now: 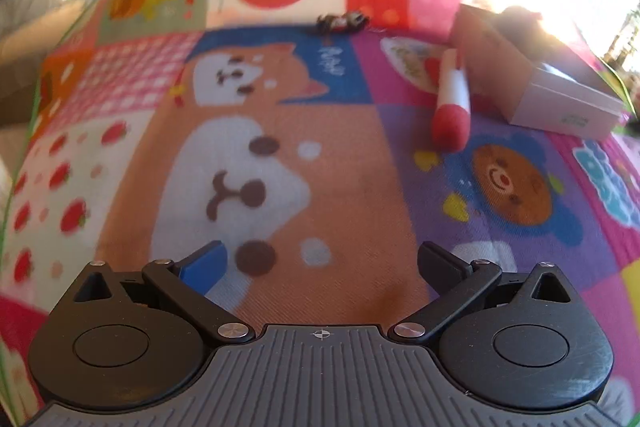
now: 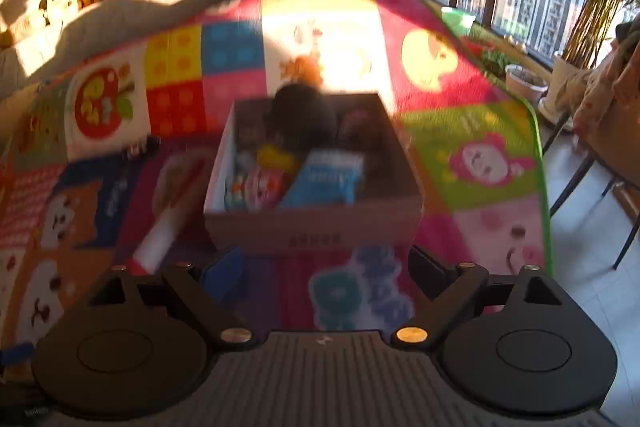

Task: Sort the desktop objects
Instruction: 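Lower the black cylinder into the white box and open the right gripper, then swing both grippers away from the box toward the remaining toys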

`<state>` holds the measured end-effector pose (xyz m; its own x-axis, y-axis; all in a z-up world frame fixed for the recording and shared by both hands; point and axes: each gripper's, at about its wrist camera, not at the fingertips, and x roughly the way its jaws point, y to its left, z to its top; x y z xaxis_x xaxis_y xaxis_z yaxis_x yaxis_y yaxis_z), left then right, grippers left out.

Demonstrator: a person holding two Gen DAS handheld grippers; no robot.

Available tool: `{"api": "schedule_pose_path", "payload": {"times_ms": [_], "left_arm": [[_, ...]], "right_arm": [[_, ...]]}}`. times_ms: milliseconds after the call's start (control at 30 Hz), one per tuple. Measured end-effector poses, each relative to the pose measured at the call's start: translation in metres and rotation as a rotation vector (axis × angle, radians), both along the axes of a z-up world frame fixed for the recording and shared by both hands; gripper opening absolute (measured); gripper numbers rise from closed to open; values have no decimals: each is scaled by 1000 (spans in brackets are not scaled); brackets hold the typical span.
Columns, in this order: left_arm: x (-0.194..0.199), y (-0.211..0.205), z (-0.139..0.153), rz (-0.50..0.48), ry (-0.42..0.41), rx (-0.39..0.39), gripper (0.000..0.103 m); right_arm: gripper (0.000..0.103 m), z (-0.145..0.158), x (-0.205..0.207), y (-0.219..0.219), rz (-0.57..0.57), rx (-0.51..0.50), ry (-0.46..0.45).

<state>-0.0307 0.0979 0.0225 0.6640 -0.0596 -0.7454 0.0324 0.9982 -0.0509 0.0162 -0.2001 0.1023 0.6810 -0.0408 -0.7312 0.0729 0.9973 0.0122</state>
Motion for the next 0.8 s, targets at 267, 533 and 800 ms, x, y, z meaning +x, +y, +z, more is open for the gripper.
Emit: {"api": "schedule_pose_path", "payload": {"times_ms": [267,533,800], "left_arm": [[2,33,33,-64,-30,63,103],[7,46,110,-16,-218,114,103],[15,60,191,119,-306,109,103]], "right_arm": [[92,-74,-53,59,132,-179,47],[93,-69,-53,55,51,-149,16],[99,-23,-26,-18,-245,-2,-2]]}}
